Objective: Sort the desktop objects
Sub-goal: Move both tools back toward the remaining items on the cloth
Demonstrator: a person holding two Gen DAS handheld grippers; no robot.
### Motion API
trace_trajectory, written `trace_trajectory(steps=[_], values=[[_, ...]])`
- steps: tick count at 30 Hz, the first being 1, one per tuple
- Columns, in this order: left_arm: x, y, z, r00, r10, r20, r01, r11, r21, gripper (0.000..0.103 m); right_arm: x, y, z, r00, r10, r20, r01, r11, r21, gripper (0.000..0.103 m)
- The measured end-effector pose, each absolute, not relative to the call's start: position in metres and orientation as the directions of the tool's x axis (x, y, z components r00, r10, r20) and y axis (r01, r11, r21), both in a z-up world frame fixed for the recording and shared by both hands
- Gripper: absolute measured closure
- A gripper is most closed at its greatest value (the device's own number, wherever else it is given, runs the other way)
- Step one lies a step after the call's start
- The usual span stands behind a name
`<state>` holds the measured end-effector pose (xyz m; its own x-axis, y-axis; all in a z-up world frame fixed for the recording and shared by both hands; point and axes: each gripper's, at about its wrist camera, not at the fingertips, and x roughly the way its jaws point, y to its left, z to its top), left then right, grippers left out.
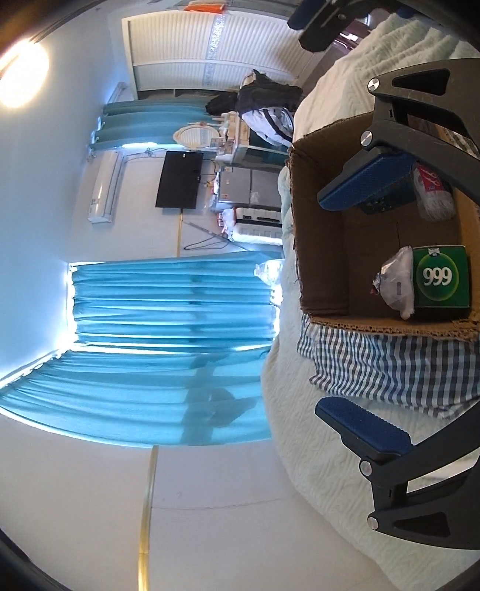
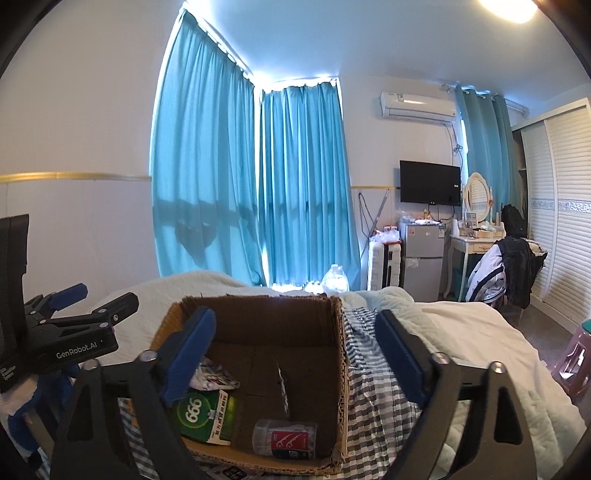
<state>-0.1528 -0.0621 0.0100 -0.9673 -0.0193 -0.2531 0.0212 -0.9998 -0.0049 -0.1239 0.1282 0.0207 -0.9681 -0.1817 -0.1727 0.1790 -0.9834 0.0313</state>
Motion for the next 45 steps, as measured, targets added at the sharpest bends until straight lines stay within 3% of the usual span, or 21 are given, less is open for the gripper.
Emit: trace_trajectory(steps=[3,12,25,45], values=[[-0.14,-0.061,0.013,-0.971,-0.027,-0.239,0.026,-1.0,0.009,0.0,-0.11,0.13,0.026,-0.972,-0.176,-0.155,0.173,-0.984,0.031,0.0],[-0.103,-0.073,0.017,-0.979,-0.009,-0.204,0.018,-0.999,-0.042,0.0,-0.073,0.126,0.036,-0.976,-0.171,-0.131,0.171,-0.985,0.012,0.0],[-0.079,-0.074,-0.009,-0.914,0.012,-0.406,0.005,-0.999,-0.042,0.0,-0.047,0.146,0.008,-0.954,-0.173,-0.246,0.177,-0.984,0.006,0.0],[-0.027,-0.028,-0.101,-0.74,0.087,-0.667,-0.106,-0.994,-0.013,0.0,-0.03,0.156,-0.066,-0.861,-0.168,-0.479,0.209,-0.977,-0.032,0.0]])
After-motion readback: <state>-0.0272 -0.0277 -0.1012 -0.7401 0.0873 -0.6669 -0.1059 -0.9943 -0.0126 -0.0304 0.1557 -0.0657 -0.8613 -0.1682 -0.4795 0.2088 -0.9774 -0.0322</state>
